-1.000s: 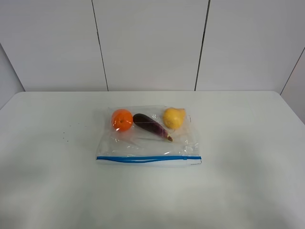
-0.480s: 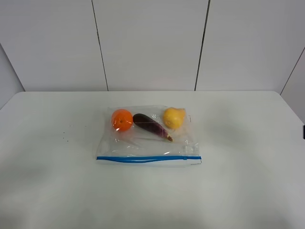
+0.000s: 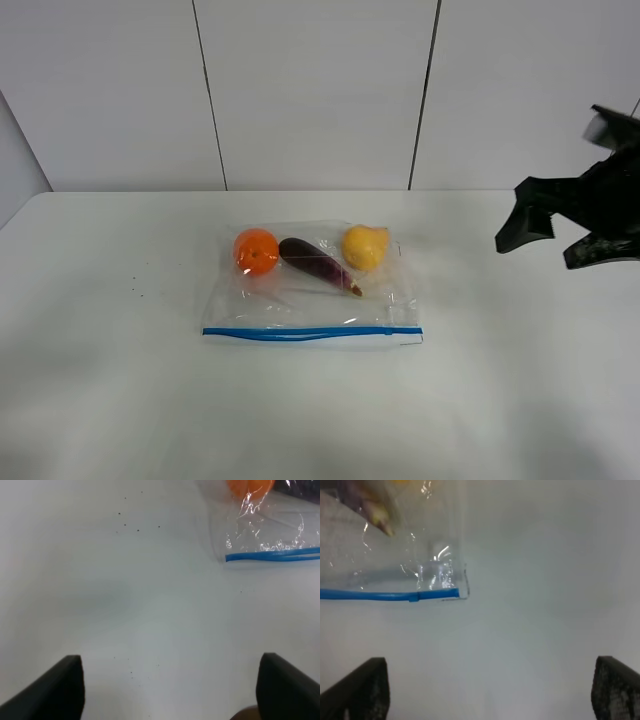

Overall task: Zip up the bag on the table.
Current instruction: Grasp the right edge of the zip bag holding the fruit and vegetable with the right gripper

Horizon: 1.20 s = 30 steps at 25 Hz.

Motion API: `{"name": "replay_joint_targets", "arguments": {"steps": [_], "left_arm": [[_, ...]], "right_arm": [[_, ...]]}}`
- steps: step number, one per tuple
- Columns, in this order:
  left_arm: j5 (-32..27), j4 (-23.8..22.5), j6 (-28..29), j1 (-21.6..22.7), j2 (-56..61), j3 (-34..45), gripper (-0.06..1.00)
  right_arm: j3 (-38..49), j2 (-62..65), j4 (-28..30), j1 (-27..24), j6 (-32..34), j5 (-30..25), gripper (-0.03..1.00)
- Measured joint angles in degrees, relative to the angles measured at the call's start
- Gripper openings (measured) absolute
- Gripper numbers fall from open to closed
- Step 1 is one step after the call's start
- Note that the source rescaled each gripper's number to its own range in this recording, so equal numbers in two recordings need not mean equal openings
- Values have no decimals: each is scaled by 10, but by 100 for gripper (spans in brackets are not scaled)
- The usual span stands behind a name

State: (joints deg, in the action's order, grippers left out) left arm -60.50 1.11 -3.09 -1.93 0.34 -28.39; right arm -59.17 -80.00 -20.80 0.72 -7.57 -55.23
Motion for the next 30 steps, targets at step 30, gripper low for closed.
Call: {"name": "replay_joint_targets", "arguments": {"steps": [30], "left_arm": [[0,0,0,0,0,0,100]], "right_arm": [[-12,-405,-451,-7,-519,31,94]]}}
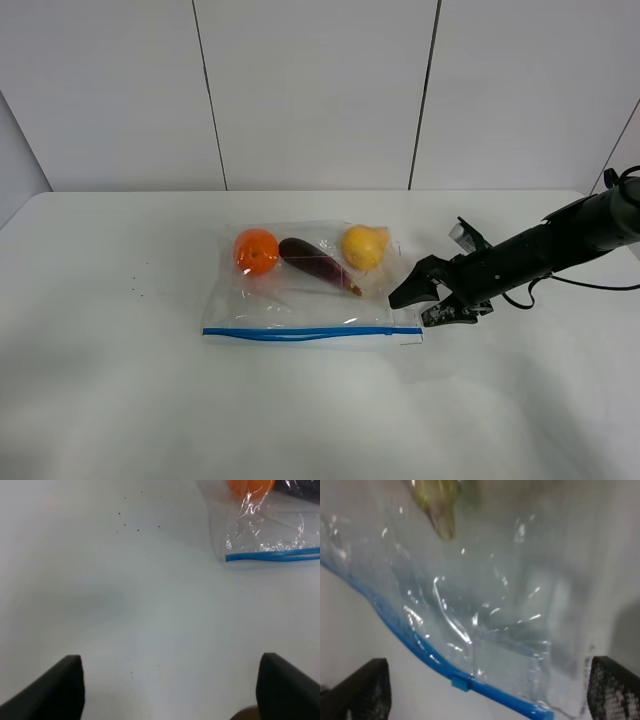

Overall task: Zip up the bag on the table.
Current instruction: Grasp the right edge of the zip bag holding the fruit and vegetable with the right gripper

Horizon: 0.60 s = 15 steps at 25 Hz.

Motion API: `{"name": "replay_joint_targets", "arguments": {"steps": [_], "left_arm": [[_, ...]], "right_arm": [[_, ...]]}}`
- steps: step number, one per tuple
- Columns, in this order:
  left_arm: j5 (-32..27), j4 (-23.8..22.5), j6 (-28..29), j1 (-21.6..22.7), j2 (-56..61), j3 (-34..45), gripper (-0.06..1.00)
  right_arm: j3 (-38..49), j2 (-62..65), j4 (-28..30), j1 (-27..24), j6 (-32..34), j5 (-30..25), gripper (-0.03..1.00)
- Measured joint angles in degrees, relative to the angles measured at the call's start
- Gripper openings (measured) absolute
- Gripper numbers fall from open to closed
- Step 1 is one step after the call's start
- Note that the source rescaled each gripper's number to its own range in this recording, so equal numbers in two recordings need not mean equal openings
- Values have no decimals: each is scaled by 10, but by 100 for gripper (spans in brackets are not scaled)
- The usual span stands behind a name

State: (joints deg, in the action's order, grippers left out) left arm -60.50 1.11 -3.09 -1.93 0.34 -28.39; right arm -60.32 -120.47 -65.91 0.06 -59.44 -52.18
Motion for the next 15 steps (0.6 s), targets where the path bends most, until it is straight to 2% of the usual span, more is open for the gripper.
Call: {"name": "replay_joint_targets", "arguments": {"steps": [4,10,12,15], "left_arm": [[0,0,0,0,0,0,100],[0,0,0,0,0,0,100],[0,0,0,0,0,0,100],[0,0,0,0,0,0,100]], "right_arm": [[0,-19,-37,0,-35,-20,94],[0,-31,-57,0,-50,-23,94],[0,-39,-61,0,-54,-30,89],[0,-42,-61,0,-59,-32,71]]}}
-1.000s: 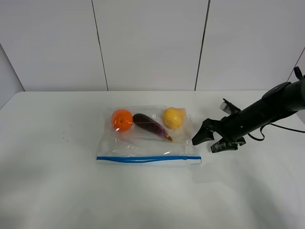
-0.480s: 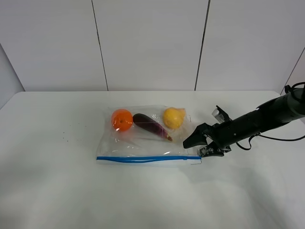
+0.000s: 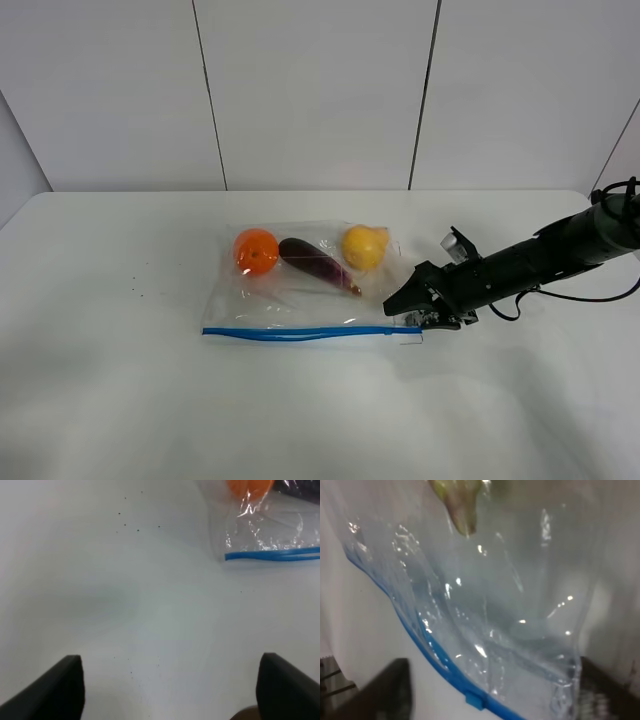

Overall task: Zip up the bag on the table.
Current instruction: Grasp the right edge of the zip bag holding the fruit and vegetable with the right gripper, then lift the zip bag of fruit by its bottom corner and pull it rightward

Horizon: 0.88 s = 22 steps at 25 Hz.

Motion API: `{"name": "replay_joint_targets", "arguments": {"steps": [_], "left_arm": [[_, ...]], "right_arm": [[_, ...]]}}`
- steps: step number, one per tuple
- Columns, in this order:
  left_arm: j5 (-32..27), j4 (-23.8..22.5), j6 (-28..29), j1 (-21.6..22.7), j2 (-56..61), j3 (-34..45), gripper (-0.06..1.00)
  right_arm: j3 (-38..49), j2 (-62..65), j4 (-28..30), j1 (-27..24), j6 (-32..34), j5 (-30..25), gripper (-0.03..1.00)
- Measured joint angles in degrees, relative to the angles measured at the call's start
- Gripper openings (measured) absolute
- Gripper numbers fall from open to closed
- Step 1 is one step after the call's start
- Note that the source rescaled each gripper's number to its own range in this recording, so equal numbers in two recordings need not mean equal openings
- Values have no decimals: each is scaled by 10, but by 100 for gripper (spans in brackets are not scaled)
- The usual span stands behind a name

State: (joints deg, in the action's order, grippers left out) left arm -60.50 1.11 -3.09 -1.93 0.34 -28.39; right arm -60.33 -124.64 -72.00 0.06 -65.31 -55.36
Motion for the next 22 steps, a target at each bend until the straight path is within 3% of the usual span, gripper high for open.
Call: {"name": "replay_joint_targets", "arguments": {"steps": [7,13,22], "left_arm": [[0,0,0,0,0,0,100],[0,0,0,0,0,0,100],[0,0,0,0,0,0,100]], "right_arm": [[0,-2,0,0,-1,-2,2],[0,-2,-4,0,-2,-20,0],[0,-2,-77,0,9,-130,0]]}}
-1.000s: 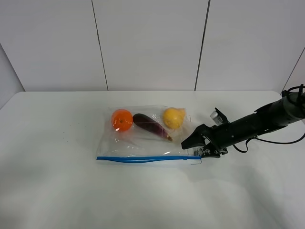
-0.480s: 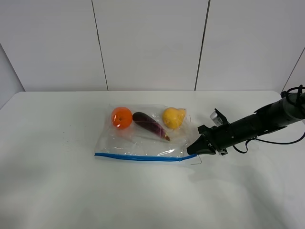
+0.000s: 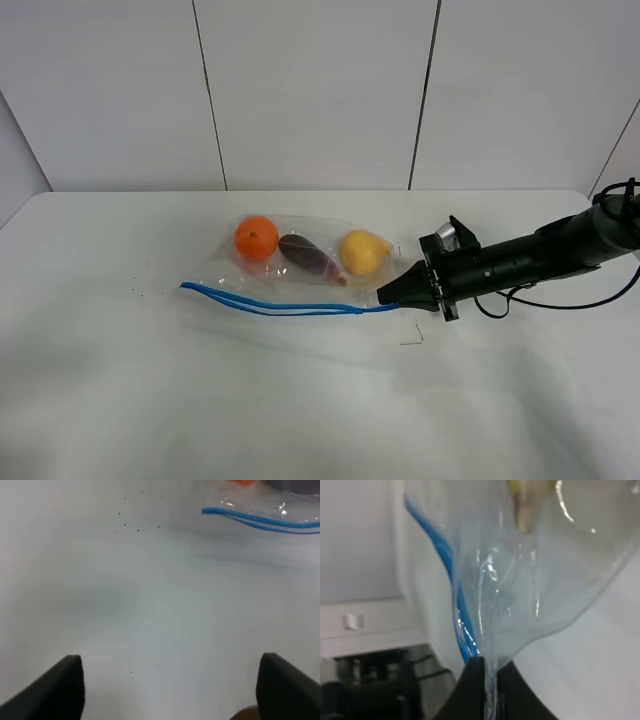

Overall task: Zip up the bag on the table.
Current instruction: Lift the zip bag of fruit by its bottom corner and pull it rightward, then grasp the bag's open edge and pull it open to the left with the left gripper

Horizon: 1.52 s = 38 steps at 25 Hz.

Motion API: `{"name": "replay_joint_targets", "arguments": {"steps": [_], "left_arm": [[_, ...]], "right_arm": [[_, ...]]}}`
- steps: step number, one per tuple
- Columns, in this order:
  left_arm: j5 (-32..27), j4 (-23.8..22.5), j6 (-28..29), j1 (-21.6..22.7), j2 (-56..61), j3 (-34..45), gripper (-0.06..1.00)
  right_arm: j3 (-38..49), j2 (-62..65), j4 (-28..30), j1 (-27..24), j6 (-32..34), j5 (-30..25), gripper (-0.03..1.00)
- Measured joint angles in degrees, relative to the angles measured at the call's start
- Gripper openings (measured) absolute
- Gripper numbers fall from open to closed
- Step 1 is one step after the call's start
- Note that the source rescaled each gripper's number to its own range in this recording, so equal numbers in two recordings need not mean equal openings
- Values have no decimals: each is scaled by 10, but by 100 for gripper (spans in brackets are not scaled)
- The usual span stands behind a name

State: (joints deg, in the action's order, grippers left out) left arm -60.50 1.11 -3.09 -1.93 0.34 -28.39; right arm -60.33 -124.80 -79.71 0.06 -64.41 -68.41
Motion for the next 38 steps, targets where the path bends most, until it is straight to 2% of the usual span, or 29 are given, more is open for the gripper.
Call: {"name": "replay_joint_targets", "arguments": {"steps": [16,35,38], "left_arm": [[0,0,0,0,0,0,100],[1,0,0,0,0,-1,100],[5,0,8,0,-17,-37,100]], "right_arm": [[0,68,-20,0,103,-7,0],[0,68,-20,0,107,-7,0],[0,68,-21,0,107,-7,0]]}}
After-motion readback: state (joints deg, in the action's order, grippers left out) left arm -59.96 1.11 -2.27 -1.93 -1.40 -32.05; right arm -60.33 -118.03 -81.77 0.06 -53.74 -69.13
